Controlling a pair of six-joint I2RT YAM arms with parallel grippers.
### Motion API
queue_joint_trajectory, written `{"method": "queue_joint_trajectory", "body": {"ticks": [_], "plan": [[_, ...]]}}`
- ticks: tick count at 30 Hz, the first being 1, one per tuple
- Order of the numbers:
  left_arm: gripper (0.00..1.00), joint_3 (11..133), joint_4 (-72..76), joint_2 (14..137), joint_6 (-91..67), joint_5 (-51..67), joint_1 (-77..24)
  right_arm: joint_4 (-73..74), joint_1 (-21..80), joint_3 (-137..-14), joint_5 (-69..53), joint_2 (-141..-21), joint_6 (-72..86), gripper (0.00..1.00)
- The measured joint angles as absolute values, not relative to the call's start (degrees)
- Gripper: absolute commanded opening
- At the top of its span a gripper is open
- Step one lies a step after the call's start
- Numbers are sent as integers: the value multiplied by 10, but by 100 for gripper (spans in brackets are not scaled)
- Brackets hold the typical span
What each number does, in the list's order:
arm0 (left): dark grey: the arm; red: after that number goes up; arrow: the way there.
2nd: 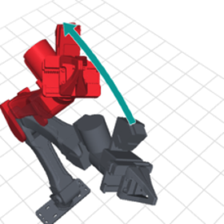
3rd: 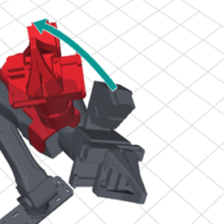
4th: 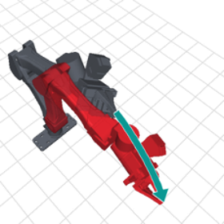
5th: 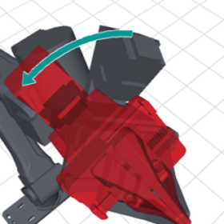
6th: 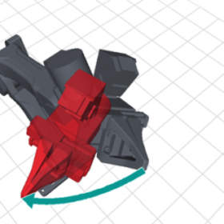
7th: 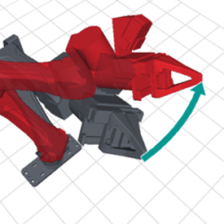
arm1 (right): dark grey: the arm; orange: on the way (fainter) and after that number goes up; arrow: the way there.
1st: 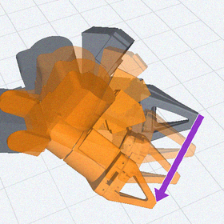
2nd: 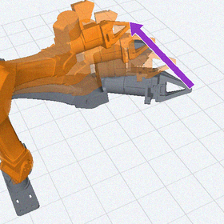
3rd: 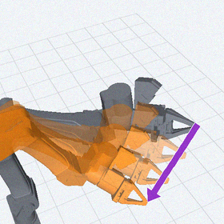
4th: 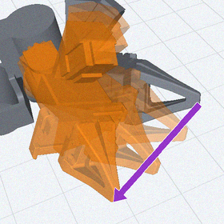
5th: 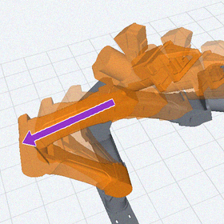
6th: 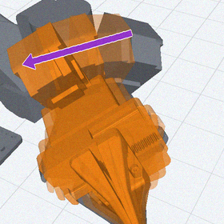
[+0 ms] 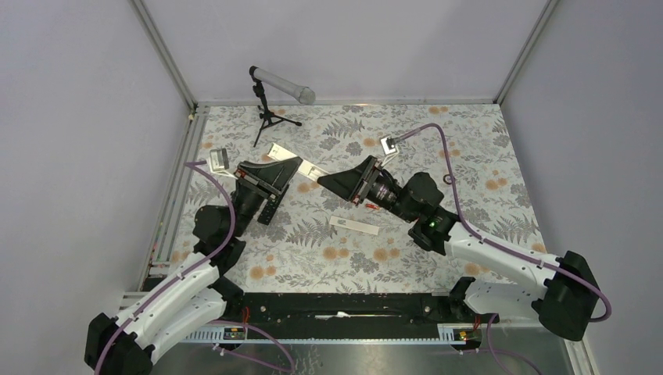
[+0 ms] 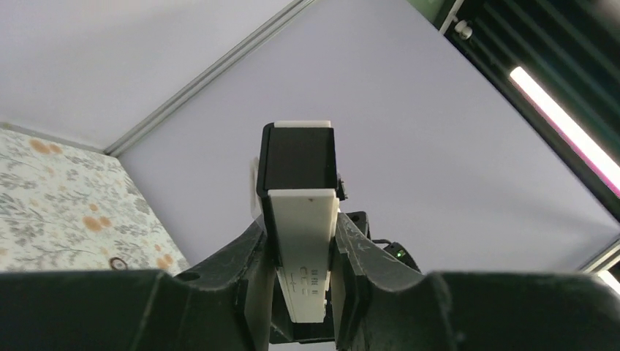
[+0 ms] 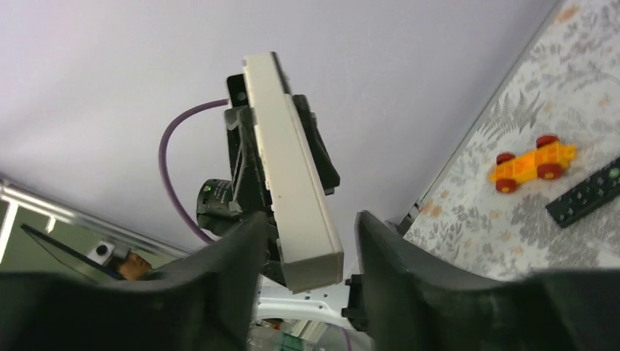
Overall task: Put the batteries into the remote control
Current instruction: Adjust the remote control.
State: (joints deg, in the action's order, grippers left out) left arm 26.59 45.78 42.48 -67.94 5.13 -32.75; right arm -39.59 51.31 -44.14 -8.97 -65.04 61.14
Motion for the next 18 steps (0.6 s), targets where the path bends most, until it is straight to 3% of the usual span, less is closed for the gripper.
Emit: {"method": "queue_joint_trajectory", "body": {"ticks": [1,3,10,13,18], "plan": [[0,266,458,424,-663,51,-329,-385,513,-441,-88,-649,610,81],[0,266,440,415,-625,50,-330,-353,514,-437,-84,-641,601,90],[0,337,216,375,-441,42,-330,-165,501,-443,-53,-541,488,93],[0,375,119,370,-376,42,-330,-58,489,-477,-37,-512,424,88],[0,394,2,356,-312,34,-326,96,481,-537,6,-546,329,59]]}}
